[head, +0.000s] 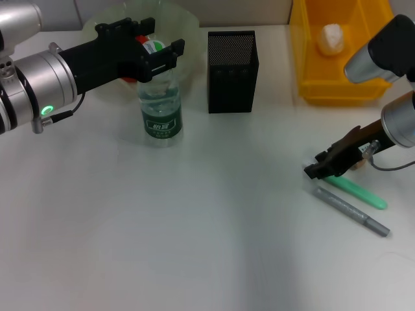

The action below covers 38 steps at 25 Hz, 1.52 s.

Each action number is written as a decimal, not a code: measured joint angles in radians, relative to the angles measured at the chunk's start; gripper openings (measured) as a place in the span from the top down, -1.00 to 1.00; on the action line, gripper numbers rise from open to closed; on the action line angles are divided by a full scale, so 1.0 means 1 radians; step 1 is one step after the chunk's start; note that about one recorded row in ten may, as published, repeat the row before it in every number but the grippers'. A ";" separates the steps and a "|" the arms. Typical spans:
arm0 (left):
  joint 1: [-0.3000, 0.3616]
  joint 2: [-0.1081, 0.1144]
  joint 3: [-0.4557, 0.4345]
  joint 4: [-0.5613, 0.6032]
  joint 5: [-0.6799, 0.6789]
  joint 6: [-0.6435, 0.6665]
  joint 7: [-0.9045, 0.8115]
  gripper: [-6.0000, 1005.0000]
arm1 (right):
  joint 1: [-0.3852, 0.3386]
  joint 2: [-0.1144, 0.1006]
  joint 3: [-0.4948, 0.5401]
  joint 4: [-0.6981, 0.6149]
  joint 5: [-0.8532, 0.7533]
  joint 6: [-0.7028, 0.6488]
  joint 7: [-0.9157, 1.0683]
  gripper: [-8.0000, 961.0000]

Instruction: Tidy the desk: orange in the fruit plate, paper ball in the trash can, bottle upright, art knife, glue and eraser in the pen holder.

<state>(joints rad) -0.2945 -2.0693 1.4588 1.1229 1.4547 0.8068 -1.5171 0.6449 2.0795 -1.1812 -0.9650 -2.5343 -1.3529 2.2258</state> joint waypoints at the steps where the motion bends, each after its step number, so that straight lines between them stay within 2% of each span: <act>1: 0.000 0.000 0.000 0.000 0.000 0.000 0.000 -0.30 | 0.000 0.000 0.000 0.003 0.000 0.000 0.000 0.20; 11: 0.000 0.000 0.000 0.009 -0.001 0.001 -0.008 -0.30 | 0.003 -0.001 0.006 0.008 0.000 -0.007 0.000 0.39; 16: 0.002 0.000 0.000 0.016 -0.001 0.003 -0.009 -0.30 | 0.018 -0.003 0.006 0.027 -0.017 -0.009 0.010 0.61; 21: 0.004 0.000 0.000 0.021 -0.001 0.003 -0.009 -0.30 | 0.037 -0.003 0.012 0.059 -0.045 -0.006 0.011 0.60; 27: 0.006 0.000 0.000 0.022 -0.001 0.003 -0.009 -0.30 | 0.028 -0.003 0.027 0.035 -0.046 -0.018 0.013 0.60; 30: 0.006 0.000 0.000 0.022 -0.001 0.003 -0.009 -0.30 | 0.021 -0.003 0.080 -0.003 -0.044 -0.053 0.013 0.59; 31: 0.006 0.000 0.000 0.023 -0.001 0.003 -0.009 -0.30 | 0.015 -0.003 0.145 -0.033 -0.039 -0.087 0.003 0.59; 33: 0.006 0.000 0.000 0.024 -0.001 0.003 -0.009 -0.30 | 0.010 -0.003 0.179 -0.047 -0.027 -0.102 -0.008 0.59; 35: 0.006 0.000 -0.001 0.025 -0.001 0.001 -0.009 -0.30 | -0.006 -0.004 0.258 -0.066 0.030 -0.130 -0.046 0.59; 36: 0.006 -0.001 -0.001 0.025 -0.001 -0.002 -0.009 -0.30 | -0.030 -0.016 0.344 -0.063 0.151 -0.157 -0.107 0.59; 37: 0.006 -0.001 -0.001 0.025 -0.001 -0.002 -0.009 -0.30 | -0.030 -0.016 0.344 -0.063 0.151 -0.157 -0.107 0.58; 38: 0.006 -0.002 -0.001 0.025 -0.001 -0.003 -0.009 -0.30 | -0.042 -0.025 0.382 -0.047 0.220 -0.167 -0.138 0.58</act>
<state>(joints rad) -0.2883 -2.0713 1.4577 1.1477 1.4542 0.8042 -1.5263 0.6025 2.0547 -0.7987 -1.0118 -2.3144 -1.5201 2.0876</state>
